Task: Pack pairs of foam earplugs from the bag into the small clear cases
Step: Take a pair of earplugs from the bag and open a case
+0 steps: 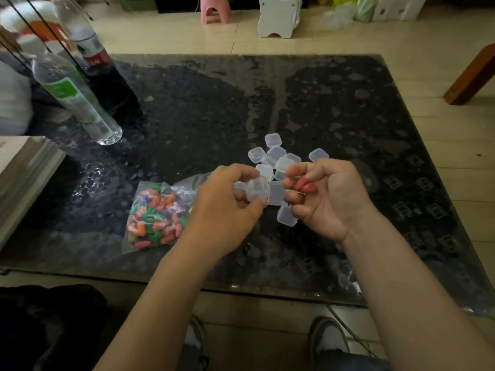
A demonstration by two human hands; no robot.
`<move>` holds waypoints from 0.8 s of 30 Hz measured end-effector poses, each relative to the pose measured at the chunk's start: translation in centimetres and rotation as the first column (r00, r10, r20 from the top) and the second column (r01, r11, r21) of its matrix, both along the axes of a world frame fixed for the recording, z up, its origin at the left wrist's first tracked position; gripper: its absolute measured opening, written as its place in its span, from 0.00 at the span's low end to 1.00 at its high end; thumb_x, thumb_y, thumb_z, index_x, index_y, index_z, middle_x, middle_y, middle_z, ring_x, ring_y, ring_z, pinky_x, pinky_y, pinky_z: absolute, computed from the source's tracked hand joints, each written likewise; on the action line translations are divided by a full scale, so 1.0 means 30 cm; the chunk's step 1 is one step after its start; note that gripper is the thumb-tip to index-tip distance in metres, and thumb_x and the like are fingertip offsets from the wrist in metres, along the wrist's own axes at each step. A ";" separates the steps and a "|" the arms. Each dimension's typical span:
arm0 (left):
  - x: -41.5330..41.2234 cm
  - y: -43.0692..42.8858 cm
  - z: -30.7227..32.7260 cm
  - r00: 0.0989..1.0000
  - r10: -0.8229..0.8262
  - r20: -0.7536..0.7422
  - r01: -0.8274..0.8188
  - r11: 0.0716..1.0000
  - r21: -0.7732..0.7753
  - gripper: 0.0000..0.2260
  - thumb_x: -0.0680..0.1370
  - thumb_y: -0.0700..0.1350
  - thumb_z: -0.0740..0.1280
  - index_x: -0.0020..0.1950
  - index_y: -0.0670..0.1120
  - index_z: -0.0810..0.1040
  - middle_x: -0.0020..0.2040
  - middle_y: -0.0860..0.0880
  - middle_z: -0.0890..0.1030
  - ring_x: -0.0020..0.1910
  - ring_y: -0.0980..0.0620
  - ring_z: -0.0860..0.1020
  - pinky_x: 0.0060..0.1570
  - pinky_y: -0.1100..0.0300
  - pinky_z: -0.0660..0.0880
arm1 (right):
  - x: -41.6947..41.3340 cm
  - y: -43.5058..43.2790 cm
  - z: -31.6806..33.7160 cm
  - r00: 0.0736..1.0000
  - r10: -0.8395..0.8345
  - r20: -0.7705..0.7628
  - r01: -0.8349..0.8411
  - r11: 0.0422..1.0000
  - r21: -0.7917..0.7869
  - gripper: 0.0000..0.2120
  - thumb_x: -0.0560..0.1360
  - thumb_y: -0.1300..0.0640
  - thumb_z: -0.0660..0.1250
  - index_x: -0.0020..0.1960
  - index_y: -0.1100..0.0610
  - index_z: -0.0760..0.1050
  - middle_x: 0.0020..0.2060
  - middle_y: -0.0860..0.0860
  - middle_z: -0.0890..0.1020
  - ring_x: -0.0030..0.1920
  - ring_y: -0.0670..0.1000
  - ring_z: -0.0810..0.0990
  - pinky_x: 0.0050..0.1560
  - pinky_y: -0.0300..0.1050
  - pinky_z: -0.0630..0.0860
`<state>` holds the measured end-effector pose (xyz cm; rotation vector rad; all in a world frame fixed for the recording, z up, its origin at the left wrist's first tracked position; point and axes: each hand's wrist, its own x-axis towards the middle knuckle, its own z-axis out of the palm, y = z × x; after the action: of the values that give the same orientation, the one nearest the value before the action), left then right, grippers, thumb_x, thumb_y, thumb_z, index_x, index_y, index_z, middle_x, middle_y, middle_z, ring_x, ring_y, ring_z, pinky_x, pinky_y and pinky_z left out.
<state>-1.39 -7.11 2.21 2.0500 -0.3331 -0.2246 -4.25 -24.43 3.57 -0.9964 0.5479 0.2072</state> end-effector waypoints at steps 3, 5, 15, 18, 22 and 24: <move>0.003 0.012 0.006 0.999 -0.015 0.032 0.016 0.999 -0.050 0.20 0.75 0.36 0.76 0.53 0.60 0.76 0.58 0.53 0.77 0.47 0.52 0.84 0.48 0.55 0.84 | 0.010 0.018 -0.002 0.990 0.120 -0.077 -0.133 0.971 -0.200 0.06 0.75 0.58 0.63 0.40 0.57 0.73 0.28 0.49 0.69 0.25 0.47 0.63 0.20 0.36 0.58; 0.007 0.020 0.012 0.997 -0.035 0.066 0.039 0.997 -0.063 0.20 0.74 0.36 0.76 0.54 0.60 0.76 0.59 0.53 0.77 0.48 0.54 0.84 0.49 0.59 0.83 | 0.004 0.033 -0.006 0.973 0.215 -0.084 -0.231 0.919 -0.320 0.11 0.79 0.52 0.66 0.43 0.58 0.78 0.28 0.48 0.68 0.25 0.46 0.63 0.21 0.36 0.58; 0.011 0.039 0.025 0.987 -0.072 0.146 0.088 0.990 -0.107 0.18 0.75 0.33 0.75 0.63 0.46 0.81 0.55 0.53 0.78 0.45 0.60 0.82 0.47 0.69 0.79 | -0.004 0.080 0.008 0.988 0.153 0.024 -0.135 0.927 -0.349 0.12 0.82 0.55 0.64 0.43 0.58 0.77 0.29 0.50 0.72 0.26 0.47 0.67 0.24 0.40 0.61; 0.007 0.042 0.031 0.978 -0.067 0.197 0.085 0.993 -0.086 0.17 0.75 0.35 0.75 0.60 0.50 0.81 0.50 0.51 0.80 0.43 0.60 0.82 0.43 0.71 0.78 | -0.003 0.080 0.013 0.990 0.140 0.031 -0.121 0.929 -0.350 0.14 0.83 0.52 0.63 0.42 0.57 0.76 0.29 0.50 0.73 0.26 0.48 0.68 0.24 0.41 0.64; 0.009 0.050 0.037 0.963 -0.063 0.263 0.086 0.993 -0.077 0.14 0.74 0.39 0.77 0.58 0.49 0.83 0.53 0.53 0.80 0.49 0.59 0.82 0.44 0.71 0.78 | -0.005 0.080 0.015 0.979 0.196 0.052 -0.164 0.917 -0.364 0.18 0.83 0.50 0.63 0.38 0.57 0.74 0.29 0.51 0.73 0.27 0.48 0.70 0.25 0.43 0.66; 0.009 0.049 0.040 0.959 -0.045 0.279 0.076 0.992 -0.105 0.12 0.74 0.39 0.77 0.54 0.51 0.83 0.55 0.56 0.81 0.52 0.59 0.82 0.45 0.69 0.79 | -0.009 0.082 0.018 0.975 0.209 0.080 -0.168 0.921 -0.352 0.17 0.83 0.51 0.64 0.37 0.56 0.75 0.29 0.51 0.72 0.27 0.48 0.69 0.25 0.43 0.67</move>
<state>-1.11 -5.63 3.39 1.9597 -0.5688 0.0453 -4.52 -21.97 4.12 -1.3965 0.3861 0.2277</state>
